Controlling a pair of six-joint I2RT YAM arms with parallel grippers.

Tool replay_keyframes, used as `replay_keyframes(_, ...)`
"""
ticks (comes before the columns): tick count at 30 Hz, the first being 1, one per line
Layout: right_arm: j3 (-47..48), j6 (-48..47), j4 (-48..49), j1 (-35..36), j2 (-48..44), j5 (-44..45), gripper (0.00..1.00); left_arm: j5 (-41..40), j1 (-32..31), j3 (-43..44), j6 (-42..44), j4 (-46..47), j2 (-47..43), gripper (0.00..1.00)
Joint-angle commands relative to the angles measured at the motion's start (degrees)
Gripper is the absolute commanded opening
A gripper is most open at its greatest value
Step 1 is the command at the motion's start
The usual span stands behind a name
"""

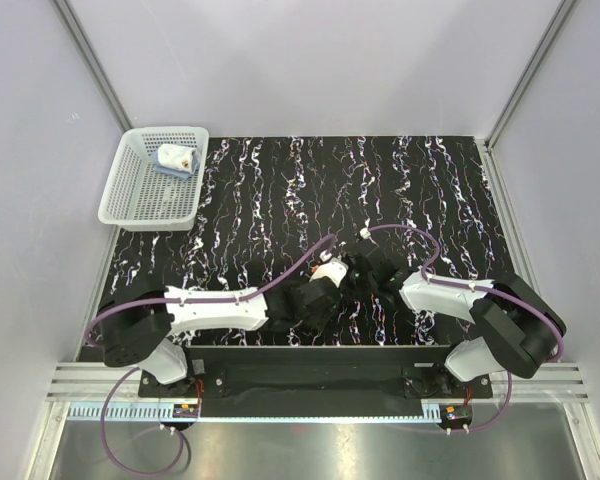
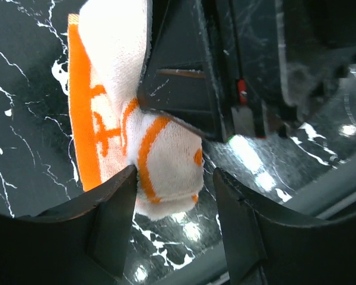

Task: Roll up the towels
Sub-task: Roll the towel

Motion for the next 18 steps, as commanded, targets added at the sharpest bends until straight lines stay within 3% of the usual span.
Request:
replay_keyframes(1, 1.29, -0.54, -0.81, 0.85, 0.01, -0.72, 0.16, -2.5, -0.31, 2.28, 1.1, 3.0, 1.75, 0.57)
replay_keyframes(4, 1.03, -0.37, -0.63, 0.85, -0.17, -0.9, 0.16, -2.59, -0.23, 1.4, 0.84, 3.96, 3.07, 0.54)
replay_keyframes(6, 0.51, -0.1, -0.1, 0.85, -0.6, -1.16, 0.16, -2.15, -0.23, 0.61, 0.49, 5.37, 3.6, 0.48)
replay_keyframes(7, 0.33, -0.1, 0.42, 0.85, -0.95, -1.42, 0.16, -1.89, -0.23, -0.44, 0.4, 5.9, 3.6, 0.4)
replay_keyframes(11, -0.99, 0.07, 1.3, 0.85, -1.92, -2.22, 0.21, -1.36, 0.12, -2.99, 0.13, 8.97, 2.63, 0.32)
replay_keyframes(14, -1.95, 0.6, 1.92, 0.85, -2.89, -2.13, 0.28, 1.1, 1.44, -4.57, 0.22, 10.73, 1.76, 0.26)
replay_keyframes(16, -2.13, 0.86, 1.92, 0.85, -3.15, -2.04, 0.37, 3.47, 2.66, -5.28, 0.31, 11.61, 1.4, 0.24)
replay_keyframes(18, -1.7, 0.6, 0.18, 0.77, -3.77, -1.52, 0.53, 5.14, 3.37, -6.07, 0.22, 12.31, 0.96, 0.22)
